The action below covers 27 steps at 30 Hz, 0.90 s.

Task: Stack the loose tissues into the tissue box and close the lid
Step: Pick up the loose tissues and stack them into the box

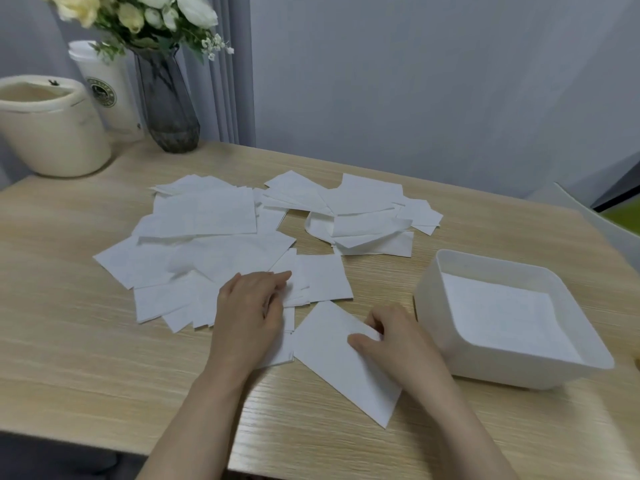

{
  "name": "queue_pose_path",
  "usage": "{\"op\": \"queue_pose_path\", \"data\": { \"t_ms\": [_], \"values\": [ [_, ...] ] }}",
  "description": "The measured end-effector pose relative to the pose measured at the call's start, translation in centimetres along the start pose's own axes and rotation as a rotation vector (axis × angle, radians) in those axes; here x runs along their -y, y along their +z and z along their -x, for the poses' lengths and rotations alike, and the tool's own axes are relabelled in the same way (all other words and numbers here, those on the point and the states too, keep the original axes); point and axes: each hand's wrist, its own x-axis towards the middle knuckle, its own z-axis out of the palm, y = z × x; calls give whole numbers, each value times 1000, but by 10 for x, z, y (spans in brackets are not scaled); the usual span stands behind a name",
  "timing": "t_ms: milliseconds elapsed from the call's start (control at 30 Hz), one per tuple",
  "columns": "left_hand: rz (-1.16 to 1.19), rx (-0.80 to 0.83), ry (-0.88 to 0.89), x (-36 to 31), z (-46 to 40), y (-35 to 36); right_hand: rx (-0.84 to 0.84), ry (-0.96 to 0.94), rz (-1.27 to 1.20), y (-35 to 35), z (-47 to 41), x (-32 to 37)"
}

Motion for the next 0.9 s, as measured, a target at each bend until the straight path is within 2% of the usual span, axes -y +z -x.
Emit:
{"op": "queue_pose_path", "data": {
  "t_ms": [167,300,433,533,767,900],
  "values": [
    [-6,-79,51,1,1,2,-45,51,-183,0,13,-3],
    [-21,-142,55,-1,3,4,-145,103,-533,7,23,-7],
    [57,-84,46,-8,4,6,-211,171,-960,7,29,-3],
    [230,11,-2,-21,7,4,-192,209,-1147,9,27,1],
    [818,186,-402,-46,13,-1,-175,210,-1214,24,22,8],
    [987,293,-475,-48,11,-7,-140,155,-1176,28,20,17]
  ]
}}
